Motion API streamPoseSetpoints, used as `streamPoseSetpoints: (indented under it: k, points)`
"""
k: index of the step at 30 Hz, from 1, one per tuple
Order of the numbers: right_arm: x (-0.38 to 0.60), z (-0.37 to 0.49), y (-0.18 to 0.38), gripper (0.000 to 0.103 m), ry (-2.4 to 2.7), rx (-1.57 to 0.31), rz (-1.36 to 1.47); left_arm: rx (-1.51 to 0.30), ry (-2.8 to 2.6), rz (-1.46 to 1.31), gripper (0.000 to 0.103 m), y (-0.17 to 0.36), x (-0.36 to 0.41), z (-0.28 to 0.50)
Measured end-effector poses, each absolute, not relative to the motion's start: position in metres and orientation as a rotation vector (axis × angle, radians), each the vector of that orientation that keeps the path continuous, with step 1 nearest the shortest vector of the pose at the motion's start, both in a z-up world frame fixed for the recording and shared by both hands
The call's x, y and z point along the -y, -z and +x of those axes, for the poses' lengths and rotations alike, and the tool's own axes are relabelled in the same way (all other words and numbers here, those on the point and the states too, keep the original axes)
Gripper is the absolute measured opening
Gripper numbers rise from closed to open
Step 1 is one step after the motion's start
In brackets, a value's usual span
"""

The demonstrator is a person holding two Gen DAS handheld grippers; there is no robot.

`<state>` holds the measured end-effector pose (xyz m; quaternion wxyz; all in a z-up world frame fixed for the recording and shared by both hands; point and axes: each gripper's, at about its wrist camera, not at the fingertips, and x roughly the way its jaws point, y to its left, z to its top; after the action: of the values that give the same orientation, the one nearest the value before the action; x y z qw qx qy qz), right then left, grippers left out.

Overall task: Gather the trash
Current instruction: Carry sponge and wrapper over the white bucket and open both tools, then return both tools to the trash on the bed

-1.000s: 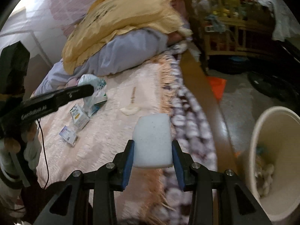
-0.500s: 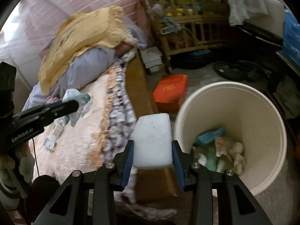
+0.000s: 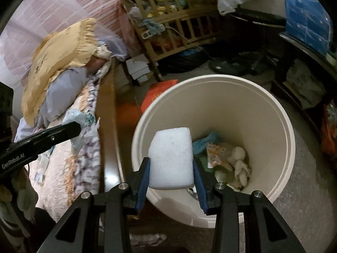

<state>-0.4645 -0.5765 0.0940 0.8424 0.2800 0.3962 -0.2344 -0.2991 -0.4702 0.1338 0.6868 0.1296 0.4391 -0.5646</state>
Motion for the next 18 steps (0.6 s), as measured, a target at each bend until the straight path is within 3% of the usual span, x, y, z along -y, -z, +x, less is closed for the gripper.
streamPoseSetpoints:
  k: [10, 14, 18]
  points:
    - [0.6, -0.471, -0.081, 0.039, 0.54, -0.837, 0.627, -1.056, 1.334, 0.248, 0.016, -0.118, 0.507, -0.303]
    - [0.603, -0.47, -0.077, 0.044, 0.555, -0.842, 0.64, -1.061, 1.357, 0.262, 0.043, -0.115, 0.51, -0.306]
    - [0.6, -0.466, -0.073, 0.053, 0.567, -0.85, 0.649, -1.063, 1.353, 0.259, 0.045, -0.117, 0.504, -0.301]
